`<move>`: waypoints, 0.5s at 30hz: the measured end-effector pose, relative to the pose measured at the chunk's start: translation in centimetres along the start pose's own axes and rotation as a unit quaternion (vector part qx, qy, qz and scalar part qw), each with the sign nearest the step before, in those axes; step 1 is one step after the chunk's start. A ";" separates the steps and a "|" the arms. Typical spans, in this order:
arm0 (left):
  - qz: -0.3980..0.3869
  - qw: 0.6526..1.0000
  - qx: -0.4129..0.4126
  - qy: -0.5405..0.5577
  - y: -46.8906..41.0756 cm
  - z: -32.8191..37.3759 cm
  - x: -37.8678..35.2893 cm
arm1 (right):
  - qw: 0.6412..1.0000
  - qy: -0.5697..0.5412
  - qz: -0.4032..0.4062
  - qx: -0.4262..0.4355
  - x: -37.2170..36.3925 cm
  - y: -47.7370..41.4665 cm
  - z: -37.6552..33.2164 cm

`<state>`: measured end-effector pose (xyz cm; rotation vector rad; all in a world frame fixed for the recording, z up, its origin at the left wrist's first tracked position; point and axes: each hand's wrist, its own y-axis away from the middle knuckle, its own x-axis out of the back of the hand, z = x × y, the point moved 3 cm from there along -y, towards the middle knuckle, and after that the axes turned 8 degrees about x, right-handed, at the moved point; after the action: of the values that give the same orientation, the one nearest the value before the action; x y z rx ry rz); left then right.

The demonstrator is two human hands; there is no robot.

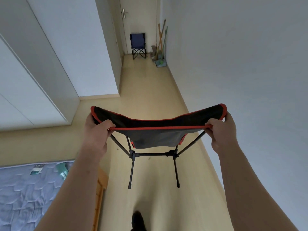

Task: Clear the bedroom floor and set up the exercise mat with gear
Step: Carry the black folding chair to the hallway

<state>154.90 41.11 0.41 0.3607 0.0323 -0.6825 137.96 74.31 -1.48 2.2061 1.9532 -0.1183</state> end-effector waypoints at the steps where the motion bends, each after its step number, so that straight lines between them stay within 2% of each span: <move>1: 0.001 1.000 -0.002 0.001 -2.3 0.5 -0.7 | 1.000 0.001 -0.006 0.000 -1.7 -1.9 0.3; 15: -0.017 1.000 -0.010 -0.010 -36.5 9.9 -12.6 | 1.000 -0.005 0.018 0.001 -24.2 -28.3 2.5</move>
<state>121.51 19.28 0.04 0.3344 0.0259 -0.7189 107.08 53.47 -1.96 2.2370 1.9069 -0.1269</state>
